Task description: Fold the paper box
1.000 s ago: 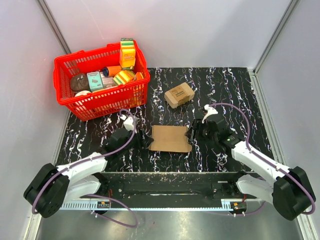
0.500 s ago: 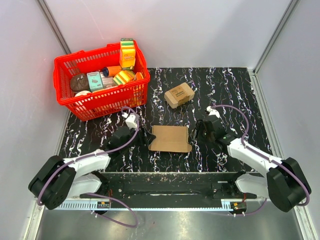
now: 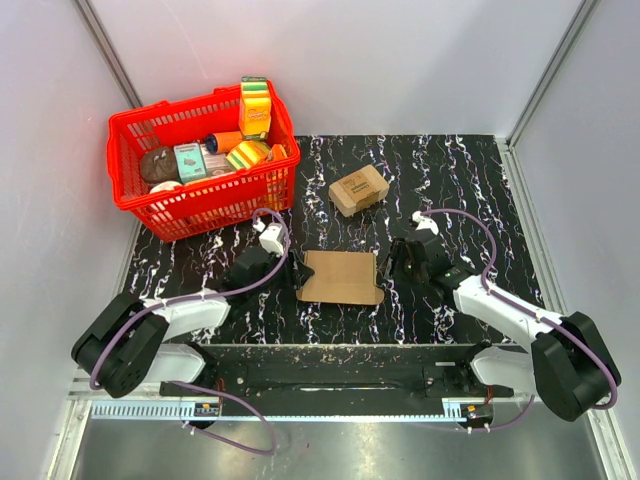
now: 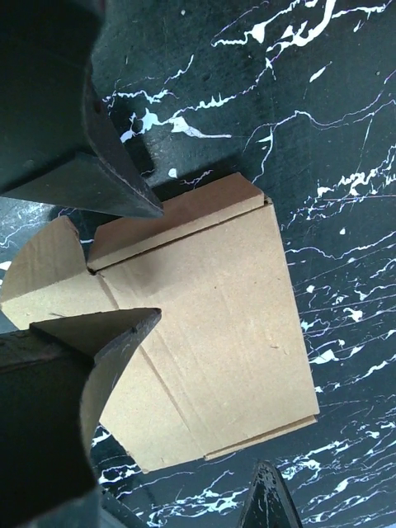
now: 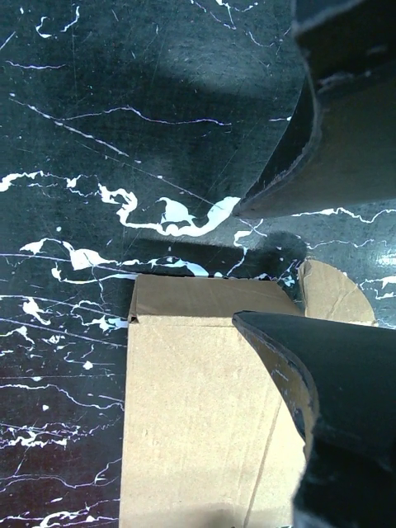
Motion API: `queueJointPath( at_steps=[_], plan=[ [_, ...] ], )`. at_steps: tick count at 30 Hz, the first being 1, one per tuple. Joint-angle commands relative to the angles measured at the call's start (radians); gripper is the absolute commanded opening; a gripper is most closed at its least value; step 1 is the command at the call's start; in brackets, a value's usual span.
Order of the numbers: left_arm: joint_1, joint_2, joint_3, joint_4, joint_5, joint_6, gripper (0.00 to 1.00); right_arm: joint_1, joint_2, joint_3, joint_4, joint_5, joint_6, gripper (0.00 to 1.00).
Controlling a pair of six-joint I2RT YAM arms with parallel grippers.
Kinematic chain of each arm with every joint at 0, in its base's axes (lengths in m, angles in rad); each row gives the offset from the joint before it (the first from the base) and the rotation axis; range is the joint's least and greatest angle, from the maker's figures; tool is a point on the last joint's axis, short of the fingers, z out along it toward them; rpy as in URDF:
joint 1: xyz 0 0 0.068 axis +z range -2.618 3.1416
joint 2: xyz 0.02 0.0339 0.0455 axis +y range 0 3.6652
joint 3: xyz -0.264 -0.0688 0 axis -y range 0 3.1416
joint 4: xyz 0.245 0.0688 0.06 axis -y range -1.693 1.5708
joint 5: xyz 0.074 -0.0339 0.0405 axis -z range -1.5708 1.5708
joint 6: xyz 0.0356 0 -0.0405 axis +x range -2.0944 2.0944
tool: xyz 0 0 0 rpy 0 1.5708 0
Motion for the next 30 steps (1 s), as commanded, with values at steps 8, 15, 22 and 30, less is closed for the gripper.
queueJointPath(
  at_steps=[8, 15, 22, 30],
  plan=[
    [-0.036, 0.051, 0.073, -0.049, -0.066, 0.104, 0.45, 0.003, 0.003, 0.02, 0.053, -0.012, -0.009, 0.57],
    [-0.048, 0.068, 0.088, -0.066, -0.074, 0.119, 0.4, 0.003, -0.003, 0.02, 0.051, -0.017, -0.018, 0.57],
    [-0.05, 0.028, 0.081, -0.106, -0.102, 0.115, 0.48, 0.003, -0.061, 0.001, 0.041, -0.066, -0.049, 0.6],
    [-0.051, -0.116, 0.047, -0.169, -0.129, 0.069, 0.64, 0.005, -0.138, -0.042, 0.019, -0.189, -0.015, 0.65]
  ],
)
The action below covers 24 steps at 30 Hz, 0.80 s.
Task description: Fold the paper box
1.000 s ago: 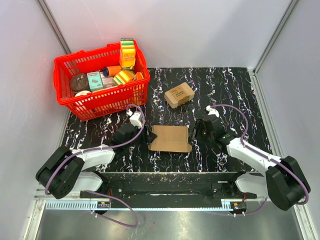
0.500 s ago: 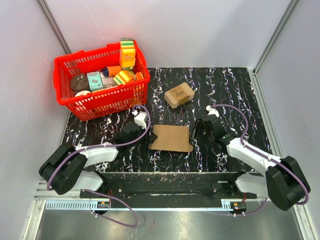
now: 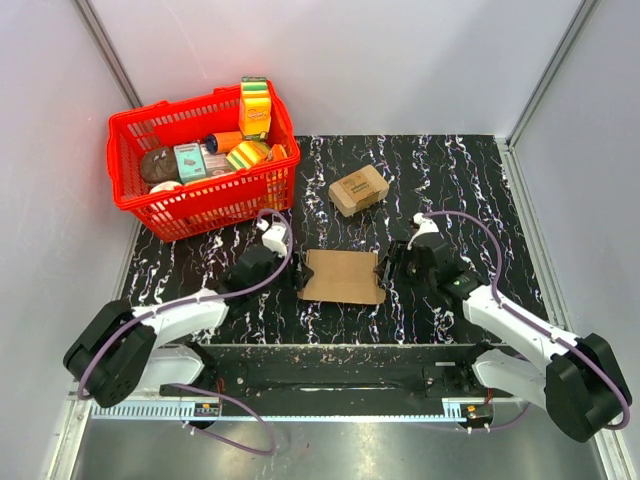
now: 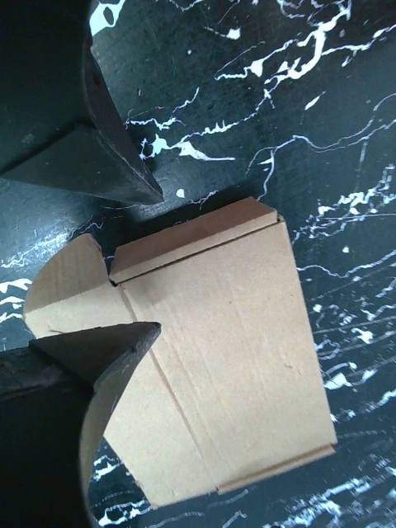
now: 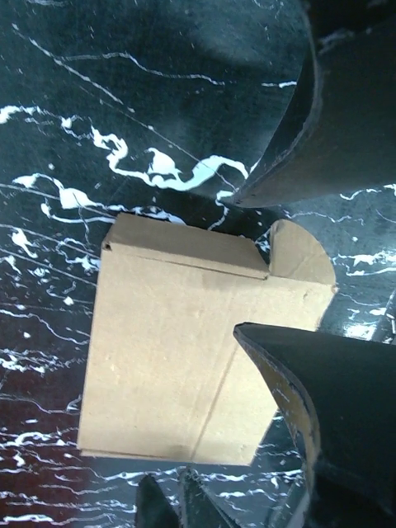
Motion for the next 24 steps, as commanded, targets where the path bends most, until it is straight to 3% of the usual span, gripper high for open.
queueJointPath(
  at_steps=[1, 10, 24],
  plan=[
    [-0.004, -0.1, -0.02, -0.007, -0.024, -0.035, 0.64, 0.005, -0.028, -0.014, 0.008, -0.11, 0.015, 0.66],
    [-0.071, -0.212, -0.086, -0.053, -0.01, -0.088, 0.68, 0.049, -0.042, -0.027, -0.041, -0.118, 0.038, 0.65],
    [-0.128, -0.121, -0.067, -0.074, -0.034, -0.101, 0.67, 0.086, 0.003, -0.022, -0.063, -0.14, 0.045, 0.68]
  ],
)
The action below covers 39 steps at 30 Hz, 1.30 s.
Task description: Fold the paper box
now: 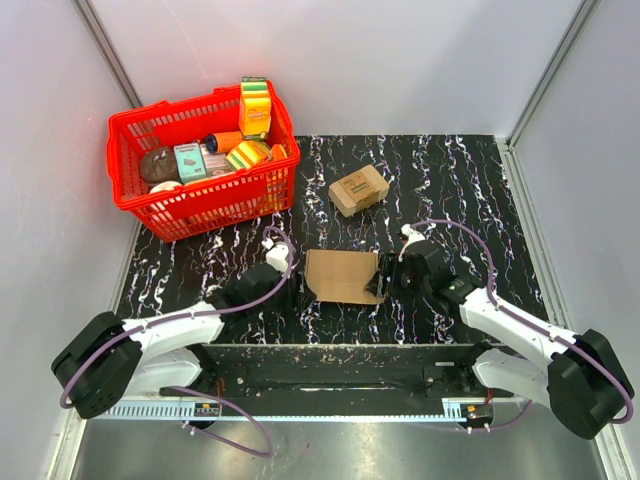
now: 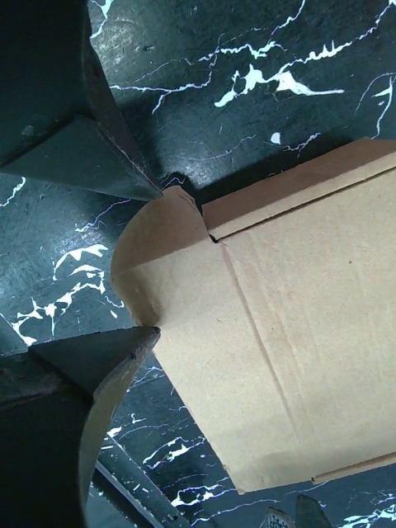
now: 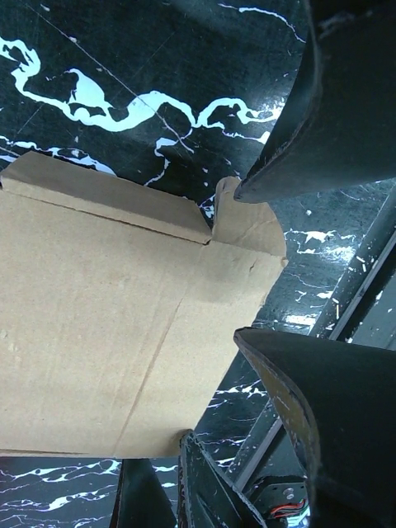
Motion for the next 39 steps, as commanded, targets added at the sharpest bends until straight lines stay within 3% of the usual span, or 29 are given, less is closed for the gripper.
queueJointPath(
  at_steps=[1, 14, 25, 35, 39],
  plan=[
    [-0.014, 0.008, 0.015, 0.037, -0.021, -0.014, 0.67, 0.012, 0.01, 0.004, -0.008, -0.036, 0.007, 0.68],
    [-0.024, 0.052, 0.026, 0.072, -0.011, -0.022, 0.66, 0.012, 0.036, -0.007, 0.03, -0.079, 0.024, 0.62],
    [-0.028, 0.072, 0.044, 0.093, 0.037, -0.013, 0.6, 0.012, 0.036, -0.011, 0.044, -0.091, 0.027, 0.58],
    [-0.028, -0.014, 0.128, -0.199, -0.099, 0.051, 0.68, 0.012, 0.038, -0.004, 0.041, -0.082, 0.013, 0.63],
    [-0.028, -0.038, 0.155, -0.22, -0.118, 0.065, 0.7, 0.012, 0.045, -0.001, 0.041, -0.082, 0.008, 0.63]
  ],
)
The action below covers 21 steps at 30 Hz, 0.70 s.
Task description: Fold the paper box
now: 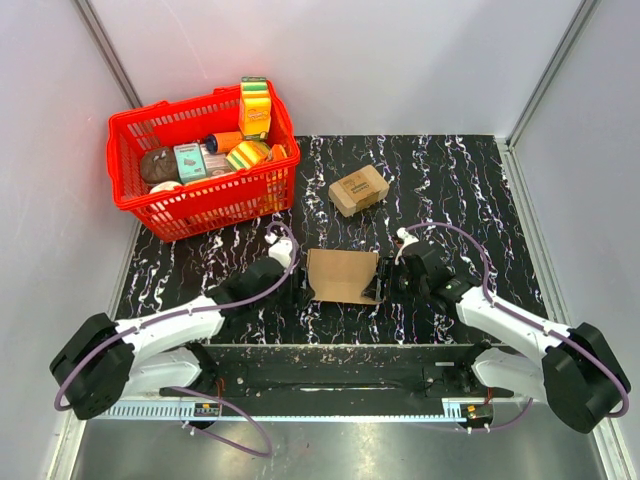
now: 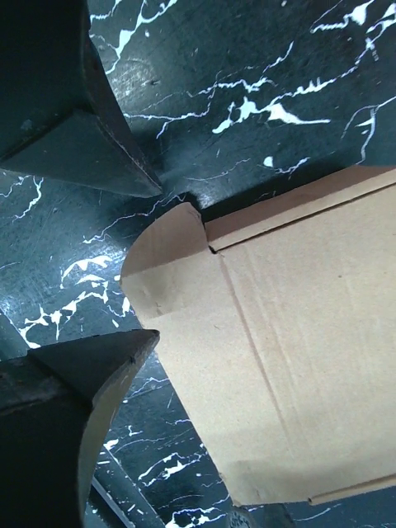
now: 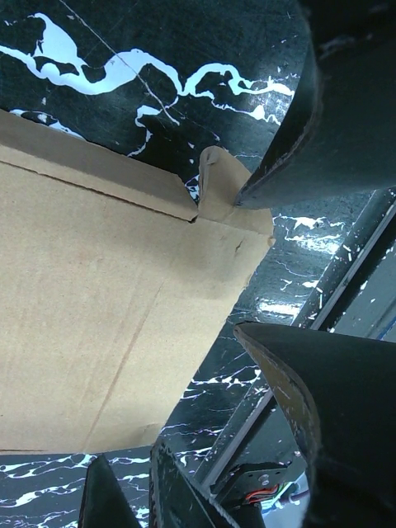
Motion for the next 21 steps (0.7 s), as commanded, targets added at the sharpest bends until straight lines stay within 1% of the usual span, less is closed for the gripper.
queueJointPath(
  at_steps=[1, 4, 12, 21],
  plan=[
    [-0.004, -0.04, 0.063, -0.046, -0.056, 0.036, 0.7, 0.009, 0.008, 0.009, 0.03, -0.007, -0.008, 0.63],
    [-0.004, -0.025, 0.07, -0.034, -0.055, 0.042, 0.72, 0.009, 0.006, 0.01, 0.028, -0.006, -0.011, 0.65],
    [-0.004, 0.123, 0.101, 0.052, -0.018, 0.05, 0.72, 0.011, 0.017, 0.01, 0.03, -0.007, -0.022, 0.68],
    [-0.004, 0.175, 0.107, 0.101, 0.001, 0.046, 0.71, 0.009, 0.043, 0.013, 0.032, -0.021, -0.03, 0.66]
  ],
)
